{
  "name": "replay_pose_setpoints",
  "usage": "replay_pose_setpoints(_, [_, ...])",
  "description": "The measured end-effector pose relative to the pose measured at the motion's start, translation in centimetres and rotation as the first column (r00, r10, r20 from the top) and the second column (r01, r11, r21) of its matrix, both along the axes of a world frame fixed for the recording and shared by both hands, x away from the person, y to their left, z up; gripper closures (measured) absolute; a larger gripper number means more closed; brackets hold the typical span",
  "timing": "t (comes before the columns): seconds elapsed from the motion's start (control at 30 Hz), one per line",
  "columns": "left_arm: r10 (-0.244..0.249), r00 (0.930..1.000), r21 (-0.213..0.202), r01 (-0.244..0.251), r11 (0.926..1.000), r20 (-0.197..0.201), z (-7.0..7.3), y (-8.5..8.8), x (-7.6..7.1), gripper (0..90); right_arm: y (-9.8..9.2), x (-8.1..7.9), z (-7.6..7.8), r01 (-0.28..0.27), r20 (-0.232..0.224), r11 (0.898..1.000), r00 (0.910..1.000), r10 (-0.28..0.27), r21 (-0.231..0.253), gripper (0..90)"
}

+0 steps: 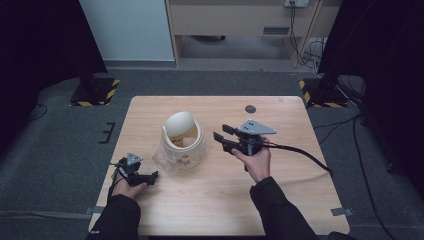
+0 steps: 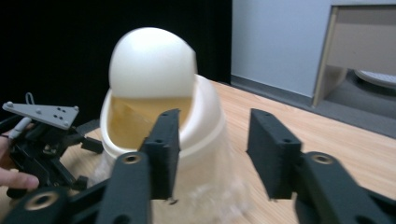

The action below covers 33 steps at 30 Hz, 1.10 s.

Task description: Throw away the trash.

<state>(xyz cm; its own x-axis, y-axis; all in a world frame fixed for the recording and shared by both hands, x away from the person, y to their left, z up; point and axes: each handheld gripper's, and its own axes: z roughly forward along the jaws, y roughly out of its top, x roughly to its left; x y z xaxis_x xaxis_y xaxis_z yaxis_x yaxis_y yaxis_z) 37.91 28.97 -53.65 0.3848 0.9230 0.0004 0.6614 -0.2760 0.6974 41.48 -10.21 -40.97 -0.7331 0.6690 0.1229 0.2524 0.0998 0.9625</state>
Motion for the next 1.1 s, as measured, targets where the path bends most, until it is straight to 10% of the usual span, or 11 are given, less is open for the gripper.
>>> replay_pose_setpoints(0.5, [0.001,1.0,0.001,-0.001,1.0,0.001,0.0,0.0,0.0,0.0,-7.5,-1.8,-2.9,0.089,-0.094,0.993,0.9908,-0.097,-0.084,32.4])
replay_pose_setpoints(0.87, [0.003,1.0,0.001,-0.003,1.0,0.0,0.0,0.0,0.0,0.0,-13.8,-1.9,-7.2,0.175,-0.221,0.967,0.9514,-0.215,-0.185,23.9])
replay_pose_setpoints(1.1, [0.007,1.0,0.001,-0.007,1.0,0.001,0.0,0.0,-0.1,0.0,-17.1,-1.3,-10.0,0.226,-0.254,0.924,0.9166,-0.309,-0.307,21.1])
